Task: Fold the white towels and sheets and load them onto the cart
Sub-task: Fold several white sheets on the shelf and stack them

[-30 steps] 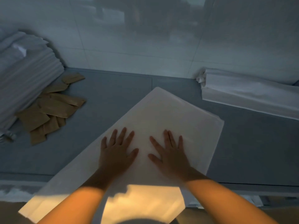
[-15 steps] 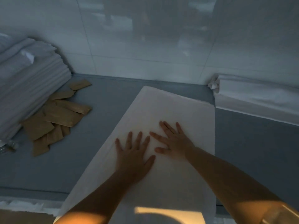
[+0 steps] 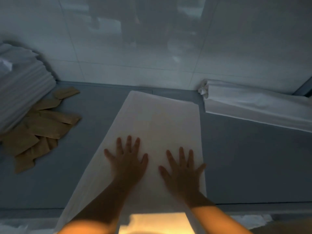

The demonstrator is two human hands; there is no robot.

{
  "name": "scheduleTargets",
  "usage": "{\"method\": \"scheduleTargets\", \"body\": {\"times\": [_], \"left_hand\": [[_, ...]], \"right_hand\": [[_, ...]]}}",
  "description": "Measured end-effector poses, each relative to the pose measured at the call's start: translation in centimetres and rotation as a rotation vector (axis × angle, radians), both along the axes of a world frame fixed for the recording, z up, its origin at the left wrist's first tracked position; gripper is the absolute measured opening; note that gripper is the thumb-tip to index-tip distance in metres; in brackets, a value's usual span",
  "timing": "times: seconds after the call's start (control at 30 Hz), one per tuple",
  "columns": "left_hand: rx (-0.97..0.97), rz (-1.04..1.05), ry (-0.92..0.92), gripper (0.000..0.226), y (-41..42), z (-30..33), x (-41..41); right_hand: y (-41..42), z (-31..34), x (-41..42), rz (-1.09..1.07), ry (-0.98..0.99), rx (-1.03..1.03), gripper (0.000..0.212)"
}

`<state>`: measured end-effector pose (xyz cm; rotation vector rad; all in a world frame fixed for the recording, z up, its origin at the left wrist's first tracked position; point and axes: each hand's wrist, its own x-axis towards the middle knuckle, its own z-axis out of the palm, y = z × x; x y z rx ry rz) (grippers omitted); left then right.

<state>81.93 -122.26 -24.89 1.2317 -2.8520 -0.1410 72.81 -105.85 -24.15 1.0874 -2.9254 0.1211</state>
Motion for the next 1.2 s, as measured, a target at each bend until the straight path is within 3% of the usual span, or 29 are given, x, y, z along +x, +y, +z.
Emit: {"method": "scheduleTargets", "body": {"times": [0.23, 0.7, 0.9, 1.03, 1.2], "left_hand": [[0.038, 0.089, -0.033, 0.074, -0.3, 0.1, -1.2], [0.089, 0.224, 0.07, 0.073, -2.4, -0.3, -7.4], [0.071, 0.245, 0.085, 0.075, -3.5, -0.9, -9.3], [0.064, 0.213, 0.048, 0.072, -4.0, -0.8, -9.4], [0.026, 0.015, 0.053, 0.068, -5.2, -0.8, -5.3]], "right_hand": [[-1.5, -0.5, -2.2, 0.015, -0.051, 0.066, 0.062], [-5.3, 0.3, -10.1, 0.123, -0.061, 0.153, 0.061], [-7.8, 0.4, -9.4, 0.082, -0.072, 0.101, 0.054], [-7.7, -1.0, -4.7, 0.161, -0.018, 0.015, 0.052], [-1.4, -0.5, -7.4, -0.01, 0.009, 0.089, 0.057]]}}
